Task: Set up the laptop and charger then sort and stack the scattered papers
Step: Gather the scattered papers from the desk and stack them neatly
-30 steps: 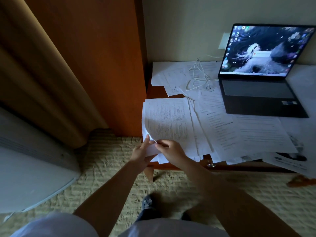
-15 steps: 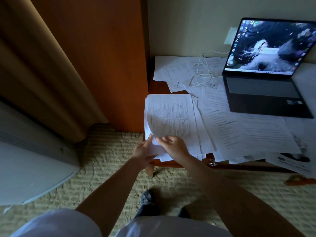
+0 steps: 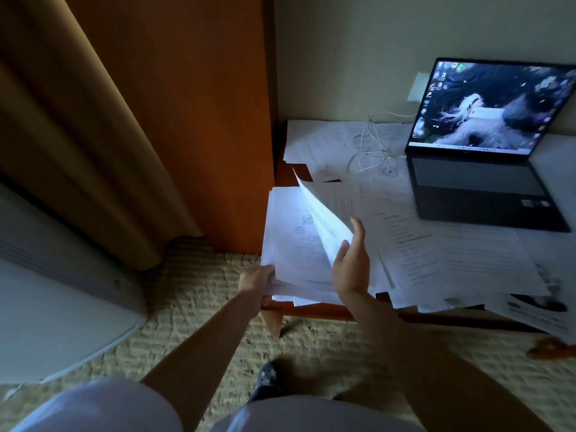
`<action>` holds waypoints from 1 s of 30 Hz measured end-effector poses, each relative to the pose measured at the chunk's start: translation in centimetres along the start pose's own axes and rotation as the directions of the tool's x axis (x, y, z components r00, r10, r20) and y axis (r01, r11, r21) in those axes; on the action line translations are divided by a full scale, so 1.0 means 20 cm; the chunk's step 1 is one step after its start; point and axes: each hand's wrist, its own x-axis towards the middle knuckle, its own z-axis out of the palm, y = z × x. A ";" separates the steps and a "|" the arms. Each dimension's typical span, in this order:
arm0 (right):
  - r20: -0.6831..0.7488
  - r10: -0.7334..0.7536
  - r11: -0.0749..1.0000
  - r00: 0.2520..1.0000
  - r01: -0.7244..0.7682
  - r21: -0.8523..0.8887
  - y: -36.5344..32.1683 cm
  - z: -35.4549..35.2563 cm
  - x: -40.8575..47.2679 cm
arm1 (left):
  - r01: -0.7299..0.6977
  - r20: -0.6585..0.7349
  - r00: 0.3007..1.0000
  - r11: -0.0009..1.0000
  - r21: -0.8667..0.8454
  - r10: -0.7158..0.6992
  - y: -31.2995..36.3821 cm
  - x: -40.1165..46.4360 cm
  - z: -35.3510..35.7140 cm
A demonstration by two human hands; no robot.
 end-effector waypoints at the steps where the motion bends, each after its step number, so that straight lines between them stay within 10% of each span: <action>1: 0.072 -0.097 0.995 0.993 0.099 -0.027 0.03 0.01 -0.02 | 0.008 0.016 1.000 1.000 -0.023 -0.007 0.00 0.00 0.00; 8: 0.604 -0.254 0.960 0.755 0.271 0.066 0.09 0.08 -0.10 | 0.017 0.173 0.985 0.983 -0.183 0.015 -0.03 0.00 -0.01; 11: 0.503 -0.219 0.974 0.836 0.214 0.070 0.10 0.11 -0.10 | 0.030 0.185 0.983 0.979 -0.199 0.008 -0.03 0.00 -0.01; 16: -0.155 -0.046 0.999 0.987 0.041 -0.035 0.04 0.08 0.00 | 0.034 0.076 0.997 0.995 -0.096 -0.027 -0.04 0.02 -0.02; 21: 0.381 -0.170 0.982 0.909 0.189 -0.011 0.00 0.05 -0.05 | 0.048 0.107 0.994 0.988 -0.148 -0.032 -0.02 -0.01 -0.01; 26: 0.607 -0.205 0.975 0.768 0.213 0.060 0.02 0.07 -0.09 | 0.068 0.343 0.939 0.980 -0.190 0.001 0.01 -0.02 -0.02; 30: 0.353 -0.063 0.997 0.933 0.077 -0.025 0.04 0.10 -0.07 | 0.073 0.294 0.956 0.980 -0.185 -0.016 0.00 -0.02 -0.02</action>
